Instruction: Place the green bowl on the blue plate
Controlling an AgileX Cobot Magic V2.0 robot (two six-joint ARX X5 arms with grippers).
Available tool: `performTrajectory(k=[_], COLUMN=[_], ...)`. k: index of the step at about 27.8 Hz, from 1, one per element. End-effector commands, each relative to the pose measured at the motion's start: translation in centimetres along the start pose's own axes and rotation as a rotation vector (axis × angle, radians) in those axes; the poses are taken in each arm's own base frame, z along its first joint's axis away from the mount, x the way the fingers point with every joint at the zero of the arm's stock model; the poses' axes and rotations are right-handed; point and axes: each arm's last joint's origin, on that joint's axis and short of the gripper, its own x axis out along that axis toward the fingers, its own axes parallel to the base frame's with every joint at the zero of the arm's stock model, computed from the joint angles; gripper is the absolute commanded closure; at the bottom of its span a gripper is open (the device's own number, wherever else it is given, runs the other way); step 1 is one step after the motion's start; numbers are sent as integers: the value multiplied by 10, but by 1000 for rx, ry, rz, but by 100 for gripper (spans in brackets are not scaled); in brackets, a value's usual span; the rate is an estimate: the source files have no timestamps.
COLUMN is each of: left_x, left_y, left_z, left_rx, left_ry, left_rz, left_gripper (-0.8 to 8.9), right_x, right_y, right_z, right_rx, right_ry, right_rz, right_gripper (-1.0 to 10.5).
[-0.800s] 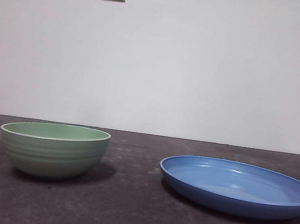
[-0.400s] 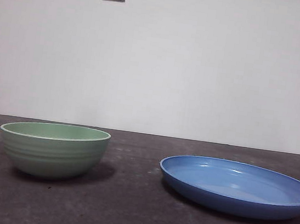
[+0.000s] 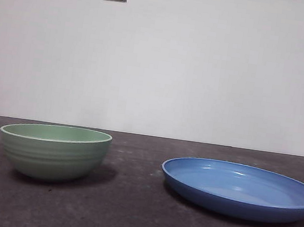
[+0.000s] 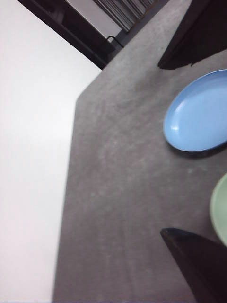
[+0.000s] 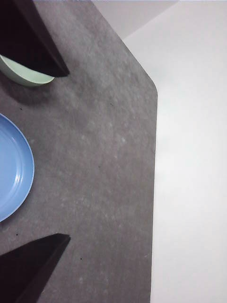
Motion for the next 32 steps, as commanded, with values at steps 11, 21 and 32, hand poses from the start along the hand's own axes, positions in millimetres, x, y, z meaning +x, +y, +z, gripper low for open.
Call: performTrajectory(k=[11,21,32], left_x=[26,67,105], left_y=[46,89,117], left_z=[-29,-64,-97], left_rx=[-281,-374,-443], left_ry=[338,552,732], left_rz=[176,298,316], left_gripper=[189,232,510], right_x=[-1,-1,-1], right_y=[3,3,3], right_z=[4,3,3], right_rx=[2,5,5], right_ry=[1,7,7], right_rz=[42,40,40], right_gripper=[295,295,295])
